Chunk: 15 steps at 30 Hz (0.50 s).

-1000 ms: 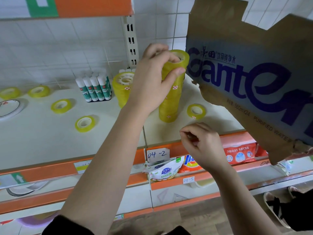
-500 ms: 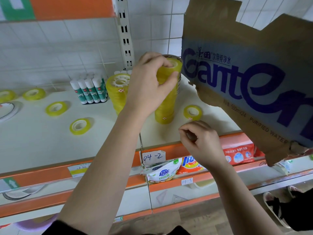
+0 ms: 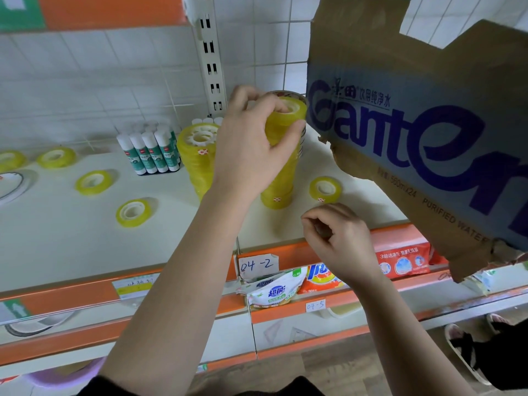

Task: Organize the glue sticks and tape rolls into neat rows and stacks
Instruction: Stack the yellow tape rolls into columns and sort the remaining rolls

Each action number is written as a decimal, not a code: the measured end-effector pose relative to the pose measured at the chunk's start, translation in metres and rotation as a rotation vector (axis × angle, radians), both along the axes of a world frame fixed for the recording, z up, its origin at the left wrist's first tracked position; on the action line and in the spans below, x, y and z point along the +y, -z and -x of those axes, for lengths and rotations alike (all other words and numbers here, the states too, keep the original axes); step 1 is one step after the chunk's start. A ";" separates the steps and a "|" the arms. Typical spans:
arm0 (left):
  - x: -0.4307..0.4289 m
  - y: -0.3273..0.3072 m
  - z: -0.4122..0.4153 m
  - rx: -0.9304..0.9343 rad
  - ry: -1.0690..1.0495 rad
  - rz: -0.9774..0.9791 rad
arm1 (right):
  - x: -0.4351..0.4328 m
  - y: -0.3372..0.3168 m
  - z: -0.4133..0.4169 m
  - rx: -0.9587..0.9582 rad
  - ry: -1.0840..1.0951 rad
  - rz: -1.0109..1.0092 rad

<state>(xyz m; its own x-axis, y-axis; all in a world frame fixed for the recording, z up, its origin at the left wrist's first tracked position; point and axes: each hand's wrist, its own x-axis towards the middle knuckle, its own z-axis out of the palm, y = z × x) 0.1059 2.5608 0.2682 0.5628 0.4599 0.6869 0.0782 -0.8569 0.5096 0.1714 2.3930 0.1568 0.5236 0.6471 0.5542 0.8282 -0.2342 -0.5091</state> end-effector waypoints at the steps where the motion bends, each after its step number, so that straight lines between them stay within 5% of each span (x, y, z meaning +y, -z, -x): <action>1: 0.000 0.000 0.000 0.005 -0.027 -0.009 | 0.000 0.000 0.000 0.000 0.000 0.002; 15: 0.000 0.003 -0.005 -0.053 -0.043 0.037 | 0.000 0.000 -0.001 -0.007 -0.001 0.004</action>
<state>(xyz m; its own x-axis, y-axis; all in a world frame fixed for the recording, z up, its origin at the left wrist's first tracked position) 0.1108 2.5604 0.2651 0.5057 0.5082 0.6972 0.0867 -0.8340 0.5449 0.1719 2.3933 0.1570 0.5193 0.6497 0.5552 0.8319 -0.2358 -0.5023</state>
